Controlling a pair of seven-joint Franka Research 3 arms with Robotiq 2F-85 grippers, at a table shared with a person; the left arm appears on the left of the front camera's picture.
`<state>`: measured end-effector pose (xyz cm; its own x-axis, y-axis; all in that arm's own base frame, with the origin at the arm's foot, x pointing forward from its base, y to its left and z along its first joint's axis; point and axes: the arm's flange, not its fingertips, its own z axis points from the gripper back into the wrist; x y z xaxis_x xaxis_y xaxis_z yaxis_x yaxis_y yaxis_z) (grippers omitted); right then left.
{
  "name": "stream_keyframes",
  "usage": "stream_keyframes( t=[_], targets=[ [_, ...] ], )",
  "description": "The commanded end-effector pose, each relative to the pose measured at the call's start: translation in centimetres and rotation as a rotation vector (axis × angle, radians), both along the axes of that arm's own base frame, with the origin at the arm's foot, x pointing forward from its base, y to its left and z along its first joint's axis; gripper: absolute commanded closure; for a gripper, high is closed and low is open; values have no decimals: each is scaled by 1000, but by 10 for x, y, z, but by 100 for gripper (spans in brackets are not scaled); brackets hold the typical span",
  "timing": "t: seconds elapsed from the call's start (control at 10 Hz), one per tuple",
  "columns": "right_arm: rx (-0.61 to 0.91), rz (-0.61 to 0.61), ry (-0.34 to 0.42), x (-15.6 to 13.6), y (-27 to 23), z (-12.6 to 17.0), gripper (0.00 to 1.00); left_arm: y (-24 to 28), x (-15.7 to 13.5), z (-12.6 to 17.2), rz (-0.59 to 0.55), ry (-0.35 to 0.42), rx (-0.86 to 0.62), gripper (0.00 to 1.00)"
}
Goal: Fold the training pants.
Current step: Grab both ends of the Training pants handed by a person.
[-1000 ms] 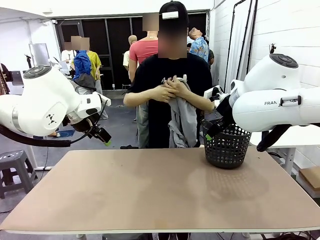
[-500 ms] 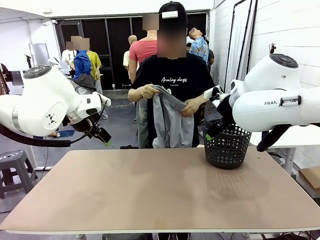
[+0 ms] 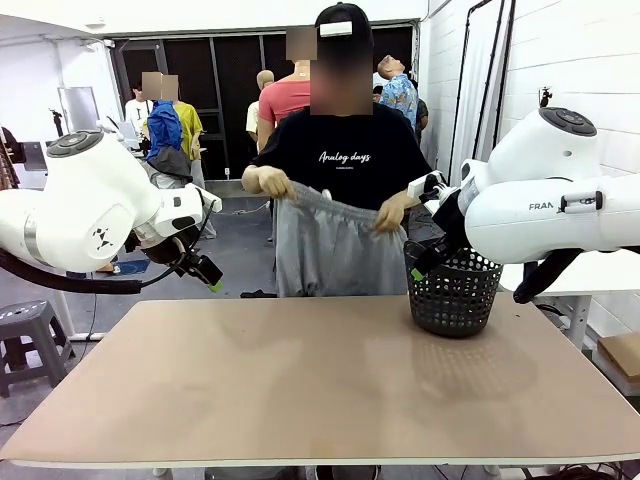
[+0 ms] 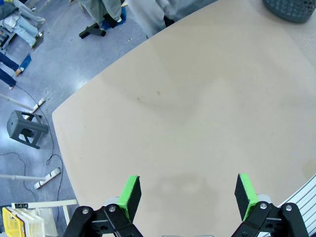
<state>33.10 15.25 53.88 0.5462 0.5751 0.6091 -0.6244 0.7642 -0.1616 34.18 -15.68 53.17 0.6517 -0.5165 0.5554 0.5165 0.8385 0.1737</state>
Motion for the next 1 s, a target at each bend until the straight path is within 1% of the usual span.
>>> stream_keyframes(
  t=[0.0, 0.9],
  targets=[
    [1, -1, 2, 1, -1, -1, 0, 0, 2, 1, -10, 2, 4, 0],
    [1, -1, 2, 1, -1, -1, 0, 0, 2, 1, -10, 2, 4, 0]
  ],
)
